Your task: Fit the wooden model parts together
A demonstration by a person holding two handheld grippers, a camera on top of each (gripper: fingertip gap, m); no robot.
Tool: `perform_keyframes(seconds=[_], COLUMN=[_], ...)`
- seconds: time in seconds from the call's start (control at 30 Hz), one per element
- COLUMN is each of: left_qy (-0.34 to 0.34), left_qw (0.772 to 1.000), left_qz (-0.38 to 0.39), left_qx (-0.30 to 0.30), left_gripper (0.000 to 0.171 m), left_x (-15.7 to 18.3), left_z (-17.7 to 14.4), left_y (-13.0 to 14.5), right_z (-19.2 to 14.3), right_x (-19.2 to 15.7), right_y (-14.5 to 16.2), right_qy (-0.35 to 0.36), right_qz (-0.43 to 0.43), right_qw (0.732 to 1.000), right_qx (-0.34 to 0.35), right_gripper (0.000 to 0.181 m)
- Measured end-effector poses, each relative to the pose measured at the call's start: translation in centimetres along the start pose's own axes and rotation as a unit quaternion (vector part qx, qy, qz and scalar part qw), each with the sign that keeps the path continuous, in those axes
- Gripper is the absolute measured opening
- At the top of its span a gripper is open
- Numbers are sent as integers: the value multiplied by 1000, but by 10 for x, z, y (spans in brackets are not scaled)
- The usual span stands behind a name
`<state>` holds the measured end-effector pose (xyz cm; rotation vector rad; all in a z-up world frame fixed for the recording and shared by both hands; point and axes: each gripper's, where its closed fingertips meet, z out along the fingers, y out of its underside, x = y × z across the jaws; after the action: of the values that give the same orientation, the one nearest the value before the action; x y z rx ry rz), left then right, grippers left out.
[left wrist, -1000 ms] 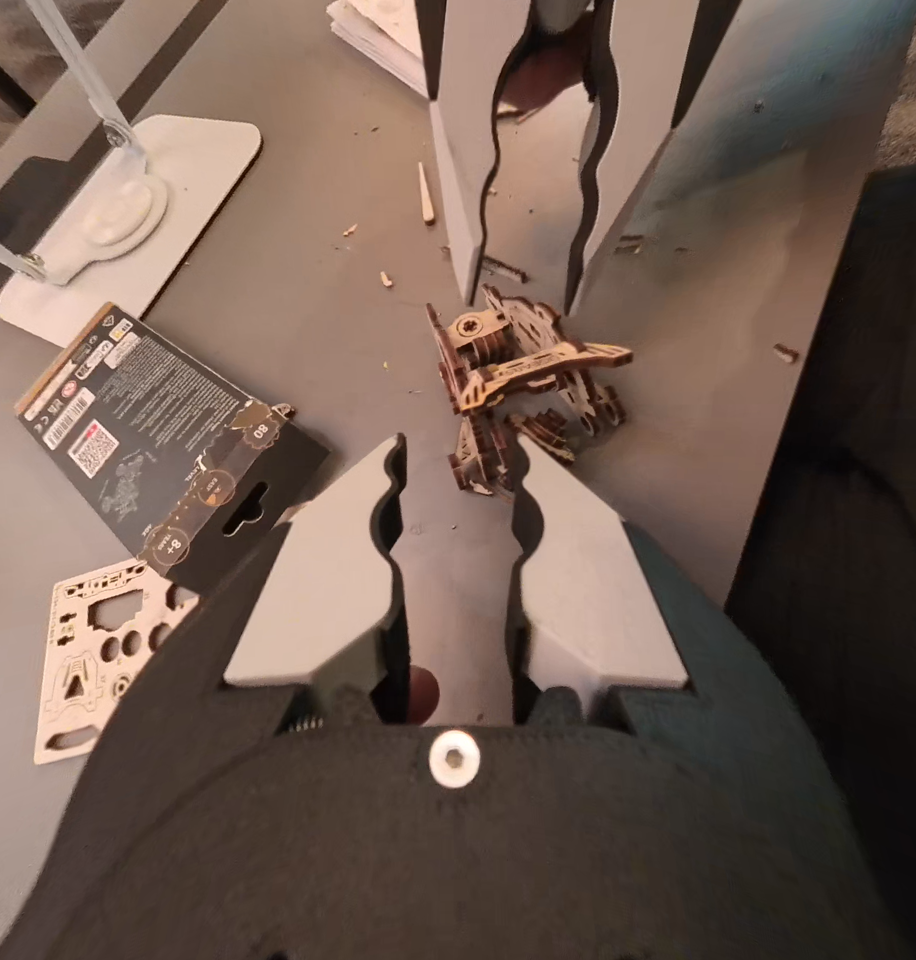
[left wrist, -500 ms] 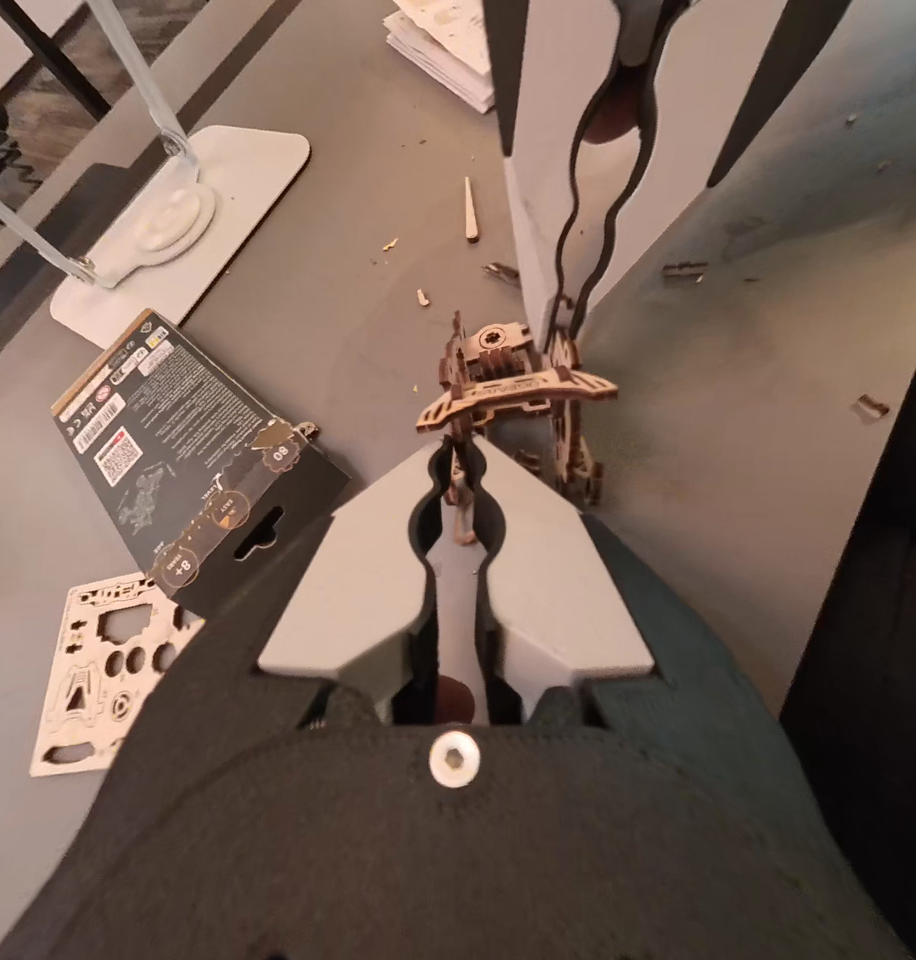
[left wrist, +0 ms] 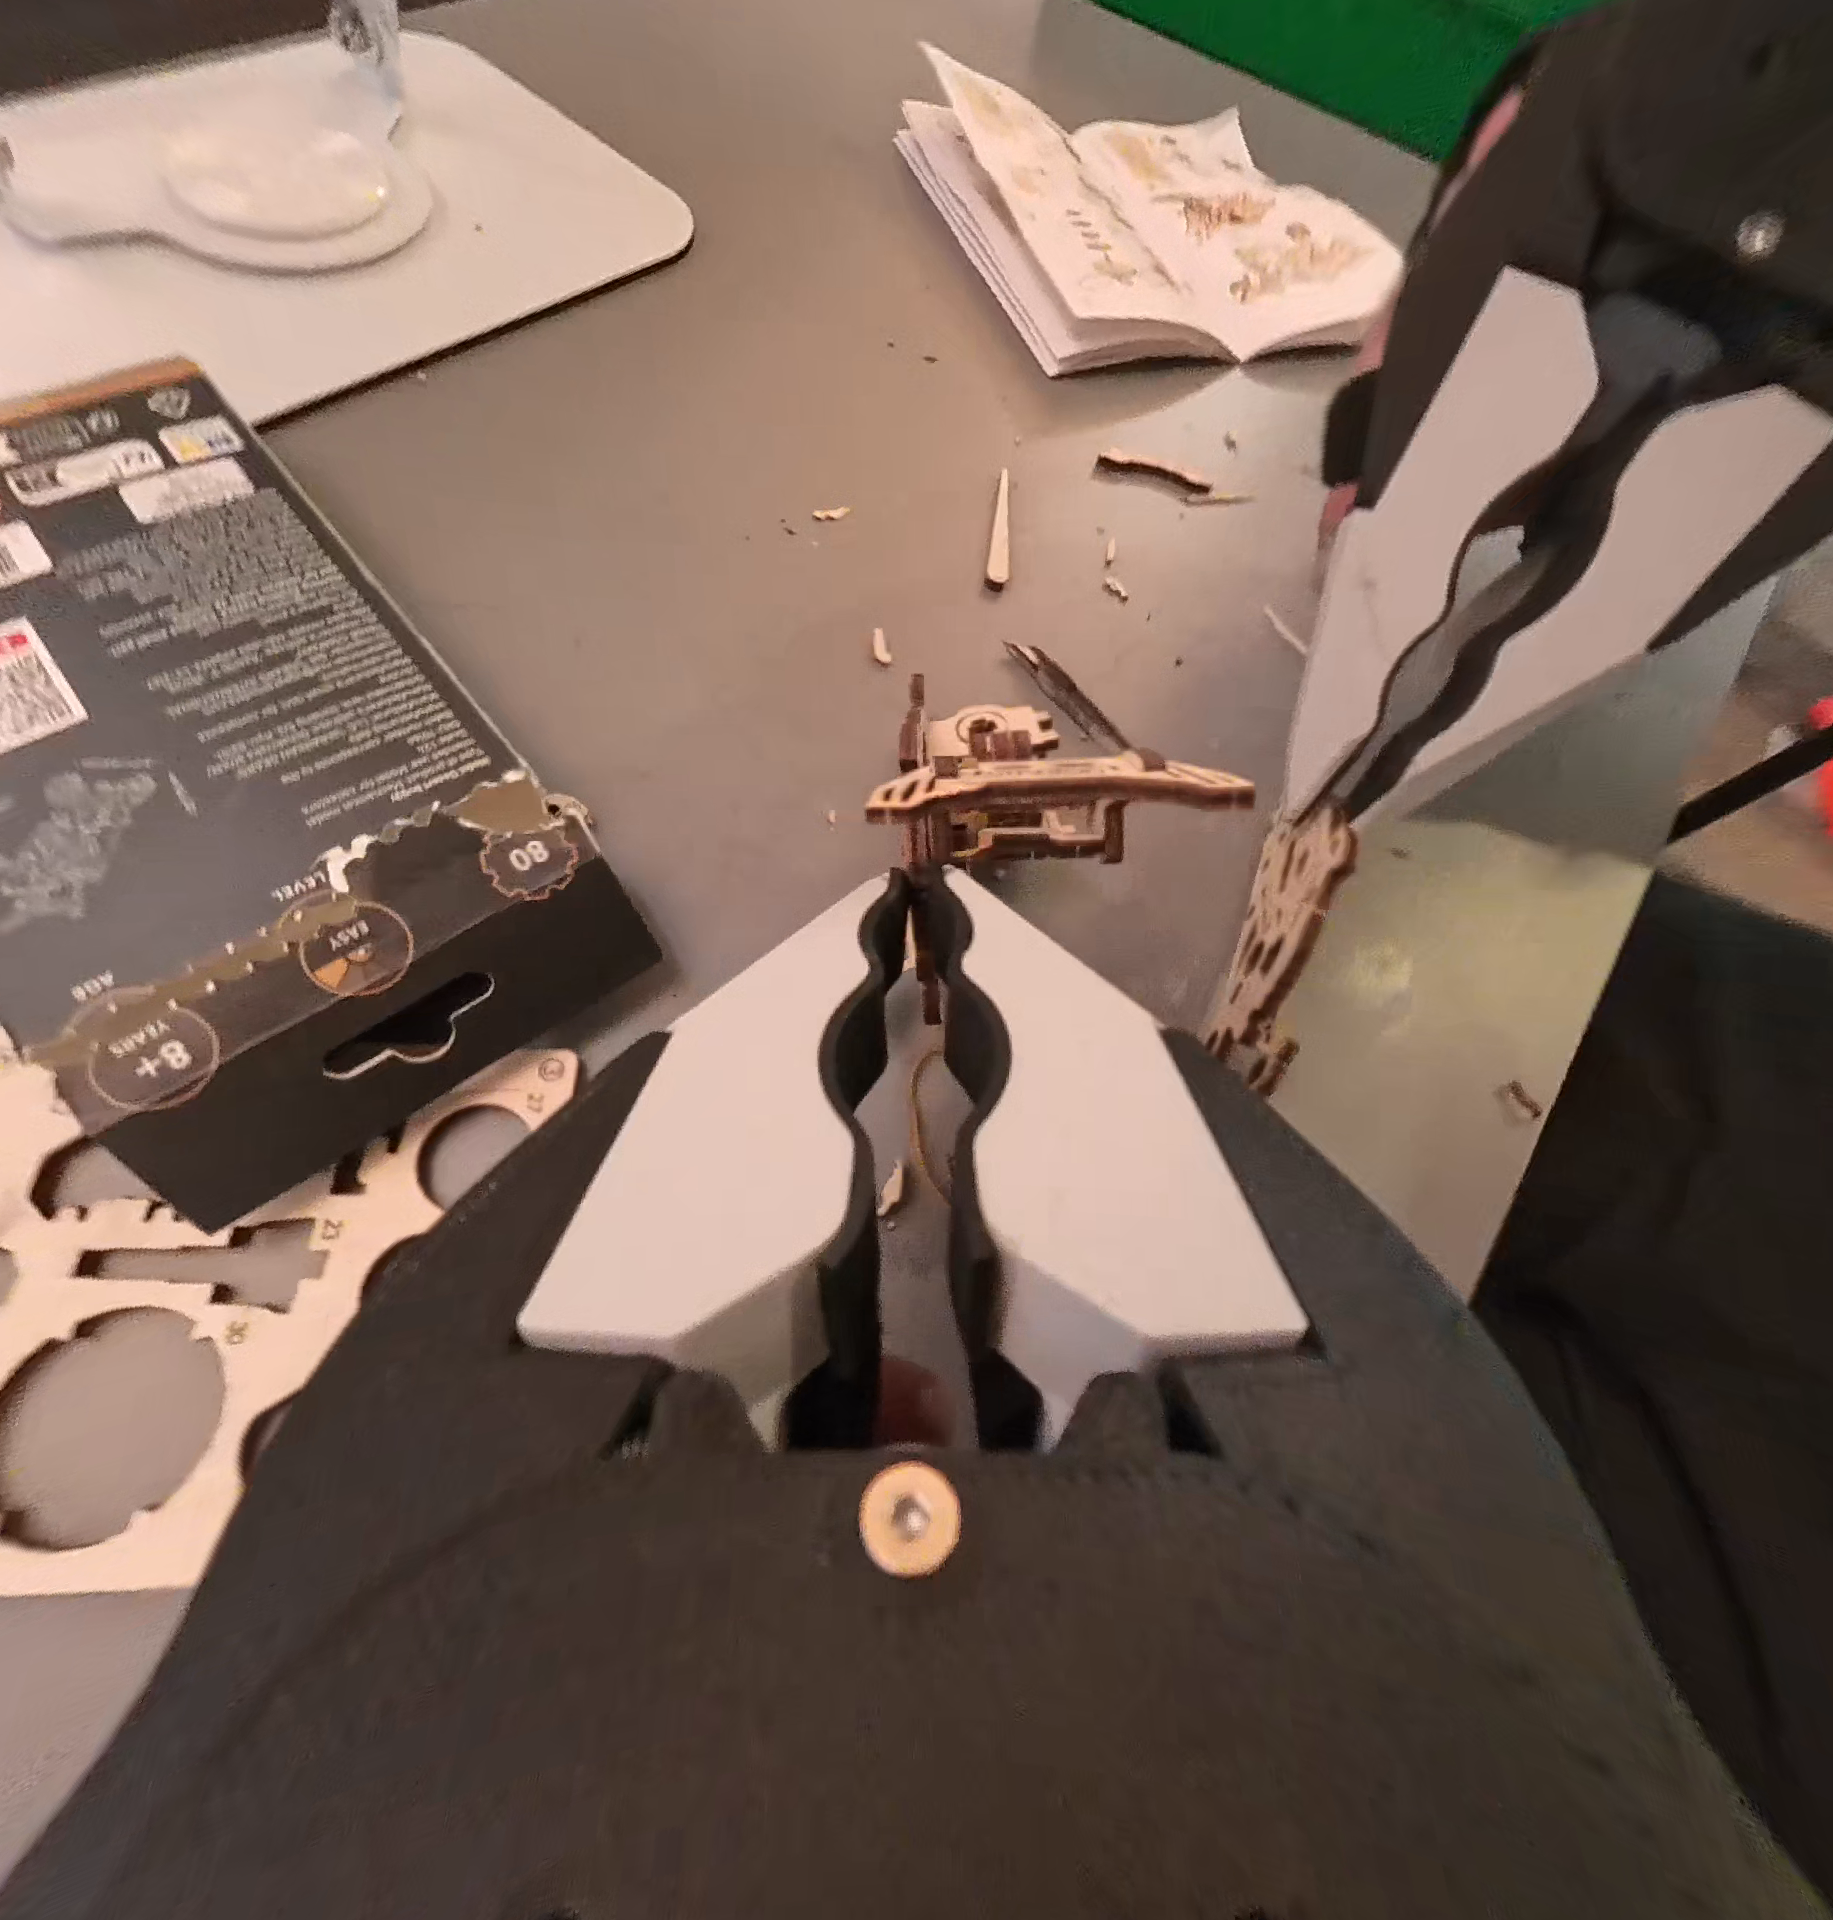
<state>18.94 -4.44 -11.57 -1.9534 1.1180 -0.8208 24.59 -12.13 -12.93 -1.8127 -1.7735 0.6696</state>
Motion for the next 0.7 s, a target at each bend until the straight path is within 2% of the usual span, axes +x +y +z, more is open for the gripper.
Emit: perform_keyframes(seconds=[0.03,0.1,0.2,0.3,0.43,0.57,0.63,0.7], left_qy=[7,22,40,55,74,78,73,71], left_qw=[1000,996,987,973,960,963,965,966], left_qz=[-26,-83,-156,-222,-266,-256,-247,-246], left_qx=[7,12,28,41,39,36,38,36], left_gripper=[1,1,1,0,1,6,8,17], left_x=[-1,-5,-12,-21,-25,-22,-25,-30], left_z=[1,2,4,6,9,11,11,13], left_y=[-2,-3,-8,-10,-5,-4,-4,-2], right_z=[-1,-6,-18,-26,-7,16,18,17], right_x=[0,4,25,51,79,92,96,96], right_y=[3,4,-6,-18,-16,-12,-12,-12], right_qy=[0,13,74,158,235,247,255,256], right_qz=[8,22,32,2,-87,-133,-133,-130], right_qw=[1000,1000,997,987,967,955,954,955], right_qx=[-2,2,23,23,-54,-93,-89,-80], right_gripper=[4,20,40,31,26,15,15,14])
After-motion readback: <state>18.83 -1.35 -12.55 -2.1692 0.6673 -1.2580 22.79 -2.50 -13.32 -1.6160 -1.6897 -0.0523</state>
